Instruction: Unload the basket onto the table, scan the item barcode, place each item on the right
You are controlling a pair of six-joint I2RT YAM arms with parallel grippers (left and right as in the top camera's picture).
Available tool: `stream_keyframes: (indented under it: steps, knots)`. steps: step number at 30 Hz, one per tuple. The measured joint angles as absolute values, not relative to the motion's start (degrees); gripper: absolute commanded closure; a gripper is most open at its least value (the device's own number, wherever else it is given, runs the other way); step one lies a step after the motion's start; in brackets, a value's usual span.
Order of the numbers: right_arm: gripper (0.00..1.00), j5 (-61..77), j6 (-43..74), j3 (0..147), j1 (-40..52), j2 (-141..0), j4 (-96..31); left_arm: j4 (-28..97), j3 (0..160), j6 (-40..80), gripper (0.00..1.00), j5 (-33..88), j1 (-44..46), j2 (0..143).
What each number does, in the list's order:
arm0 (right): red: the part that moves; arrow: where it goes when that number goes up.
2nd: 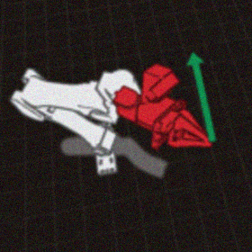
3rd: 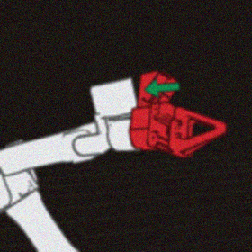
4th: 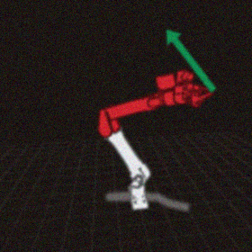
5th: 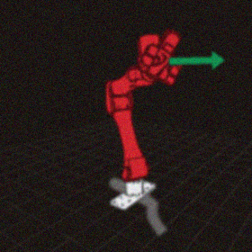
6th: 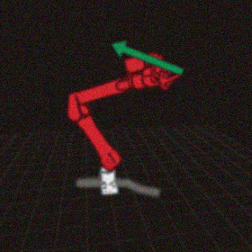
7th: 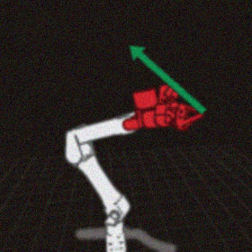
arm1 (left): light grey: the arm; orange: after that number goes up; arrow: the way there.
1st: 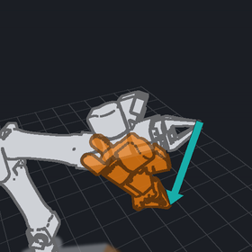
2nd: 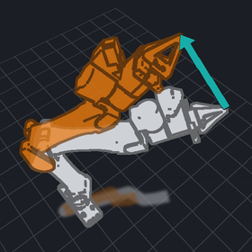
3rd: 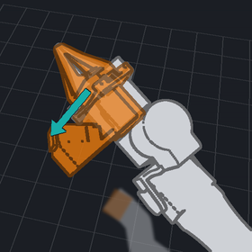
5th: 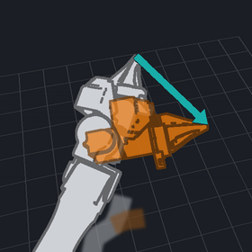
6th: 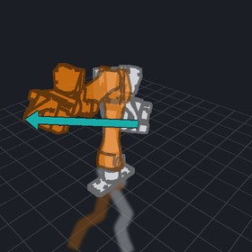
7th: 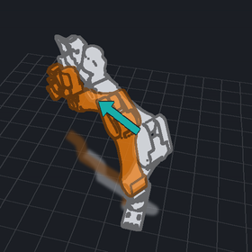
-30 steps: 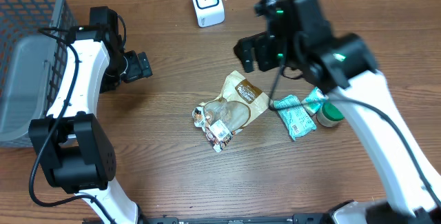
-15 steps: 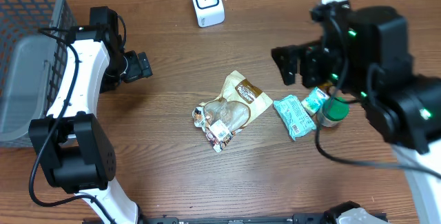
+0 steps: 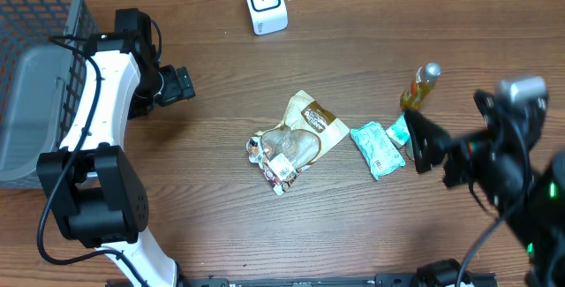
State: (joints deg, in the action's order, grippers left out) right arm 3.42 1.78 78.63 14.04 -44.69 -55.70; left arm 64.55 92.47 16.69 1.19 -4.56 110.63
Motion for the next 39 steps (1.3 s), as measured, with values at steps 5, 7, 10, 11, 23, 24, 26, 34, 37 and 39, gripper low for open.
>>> stream_keyframes:
  steps: [5,7,10,11,23,24,26,34,37,39]
  knots:
    - [0.00,3.5,1.5,63.6,11.0,-32.5,-49.6,64.6,92.5,16.7,0.00,1.1,-4.6,110.6]
    - [0.00,3.4,1.5,58.0,9.9,-27.9,-48.2,64.5,92.5,16.7,0.00,1.0,-4.6,110.6]
    - [0.00,3.6,1.5,51.1,8.7,-22.3,-46.9,64.5,92.5,16.7,0.00,1.0,-4.6,110.6]
    - [0.00,3.6,1.5,48.9,8.2,-20.2,-46.7,64.5,92.5,16.7,0.00,1.0,-4.6,110.6]
    - [0.00,4.3,1.4,32.9,4.3,-5.4,-29.8,64.6,92.5,16.7,0.00,1.0,-4.6,110.6]
    - [0.00,4.4,1.5,31.4,4.1,-4.4,-26.6,64.5,92.5,16.7,0.01,1.0,-4.6,110.6]
    - [0.00,4.5,1.5,28.9,4.0,-3.0,-19.4,64.5,92.5,16.7,0.00,1.0,-4.6,110.6]
    - [0.00,5.8,1.5,19.5,3.7,-0.7,6.3,64.5,92.5,16.7,0.00,1.0,-4.6,110.6]
    - [0.00,6.0,1.5,16.2,3.7,-0.7,11.7,64.5,92.5,16.7,0.00,1.0,-4.6,110.6]
    - [0.00,6.0,1.5,13.6,3.7,-0.7,14.0,64.6,92.5,16.7,0.00,1.0,-4.6,110.6]
